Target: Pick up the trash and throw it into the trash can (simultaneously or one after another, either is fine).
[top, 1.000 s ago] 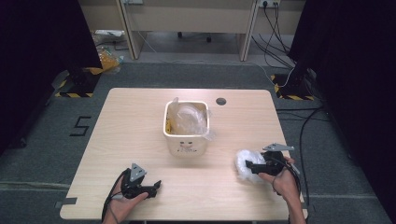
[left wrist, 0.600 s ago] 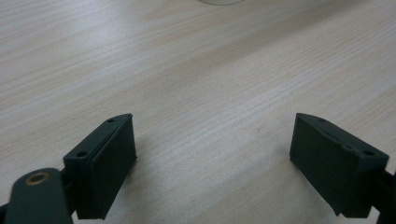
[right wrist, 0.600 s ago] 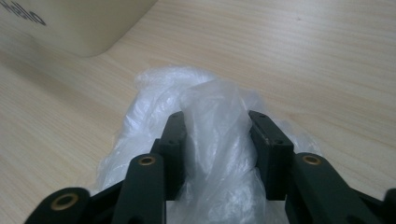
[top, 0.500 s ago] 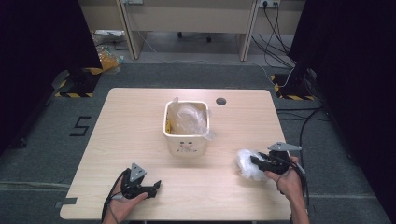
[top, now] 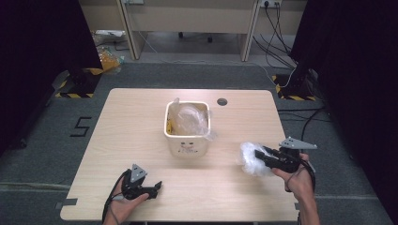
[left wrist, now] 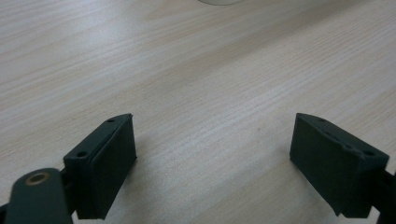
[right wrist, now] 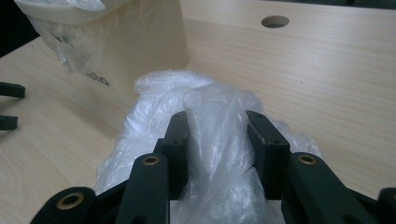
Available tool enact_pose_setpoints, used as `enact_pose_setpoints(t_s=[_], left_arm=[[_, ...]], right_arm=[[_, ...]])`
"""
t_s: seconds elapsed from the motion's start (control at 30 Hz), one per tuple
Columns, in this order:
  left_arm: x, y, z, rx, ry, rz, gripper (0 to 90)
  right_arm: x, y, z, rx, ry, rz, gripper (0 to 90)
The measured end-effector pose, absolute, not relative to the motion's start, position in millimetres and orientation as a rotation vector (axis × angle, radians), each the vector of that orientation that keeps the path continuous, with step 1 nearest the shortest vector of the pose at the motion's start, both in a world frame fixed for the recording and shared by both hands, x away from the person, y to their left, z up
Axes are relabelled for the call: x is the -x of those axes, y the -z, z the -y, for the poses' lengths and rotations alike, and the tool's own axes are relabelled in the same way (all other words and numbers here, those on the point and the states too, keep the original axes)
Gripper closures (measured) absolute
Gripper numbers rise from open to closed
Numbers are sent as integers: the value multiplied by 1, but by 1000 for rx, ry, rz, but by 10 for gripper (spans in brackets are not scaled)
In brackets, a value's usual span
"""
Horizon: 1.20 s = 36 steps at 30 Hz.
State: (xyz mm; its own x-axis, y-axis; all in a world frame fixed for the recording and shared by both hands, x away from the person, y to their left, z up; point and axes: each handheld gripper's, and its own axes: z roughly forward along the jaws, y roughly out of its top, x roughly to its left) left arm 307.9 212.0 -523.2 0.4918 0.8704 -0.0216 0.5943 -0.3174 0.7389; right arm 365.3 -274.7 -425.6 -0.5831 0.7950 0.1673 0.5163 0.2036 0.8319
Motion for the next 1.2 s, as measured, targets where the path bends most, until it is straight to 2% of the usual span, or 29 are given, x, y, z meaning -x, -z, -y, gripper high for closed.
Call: enact_pose_setpoints(t_s=[0.47, 0.63, 1.2], left_arm=[[-308, 523, -212, -2034, -506, -1205, 135], [-308, 523, -212, -2036, -506, -1204, 135], [-308, 523, -212, -2035, -507, -1203, 135]], right_arm=[[-374, 384, 253, -1098, -1488, -2179, 641], [-387, 356, 232, -1029, -1494, -2200, 642], [-415, 315, 174, -898, -1540, -2256, 642]])
